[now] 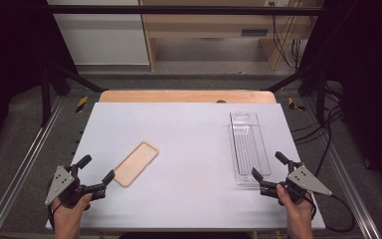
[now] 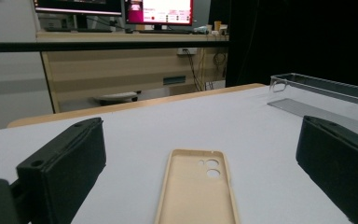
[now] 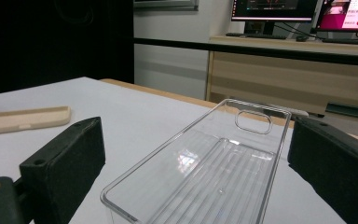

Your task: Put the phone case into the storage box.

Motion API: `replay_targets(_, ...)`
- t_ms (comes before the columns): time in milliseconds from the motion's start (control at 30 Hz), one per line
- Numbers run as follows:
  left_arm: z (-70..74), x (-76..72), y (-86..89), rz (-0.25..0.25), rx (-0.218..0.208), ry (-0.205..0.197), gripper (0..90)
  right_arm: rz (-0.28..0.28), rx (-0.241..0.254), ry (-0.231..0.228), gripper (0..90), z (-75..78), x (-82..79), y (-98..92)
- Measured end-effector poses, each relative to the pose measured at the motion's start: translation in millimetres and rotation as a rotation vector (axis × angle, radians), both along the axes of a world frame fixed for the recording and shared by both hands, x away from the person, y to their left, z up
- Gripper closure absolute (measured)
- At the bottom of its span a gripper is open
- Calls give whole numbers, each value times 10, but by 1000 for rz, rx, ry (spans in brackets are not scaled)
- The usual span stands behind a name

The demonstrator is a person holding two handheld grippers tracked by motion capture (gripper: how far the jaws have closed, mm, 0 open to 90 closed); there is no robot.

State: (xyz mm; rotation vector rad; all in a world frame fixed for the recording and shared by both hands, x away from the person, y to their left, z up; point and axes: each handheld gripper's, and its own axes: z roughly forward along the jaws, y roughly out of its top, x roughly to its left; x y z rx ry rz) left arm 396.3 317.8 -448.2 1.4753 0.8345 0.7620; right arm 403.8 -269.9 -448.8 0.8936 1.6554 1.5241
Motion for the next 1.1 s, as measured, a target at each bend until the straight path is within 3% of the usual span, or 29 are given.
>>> replay_targets(100, 7, -15, -1, 21, -17, 16, 6, -6, 9, -10, 42, 9, 0, -1)
replay_targets(167, 11, -1, -22, 30, -4, 42, 10, -6, 4, -3, 42, 4, -10, -5)
replay_targets(267, 9, 18, -69, 16, 7, 64, 18, -7, 19, -12, 38, 12, -39, -27)
replay_targets(400, 13, 77, -155, 10, 31, 95, 21, -11, 0, -16, 35, 5, -39, -47)
replay_targets(600, 8, 154, -282, -19, 78, 148, 25, -16, 30, -15, 33, 19, -54, -63)
replay_targets(667, 7, 201, -346, -32, 98, 205, 28, -18, 25, -16, 32, 19, -52, -60)
replay_targets(733, -2, 226, -383, -40, 102, 232, 31, -18, 21, -18, 32, 23, -50, -52)
replay_targets(1100, 56, 307, -500, -85, 137, 265, 34, -23, 9, -16, 31, 28, -51, -48)
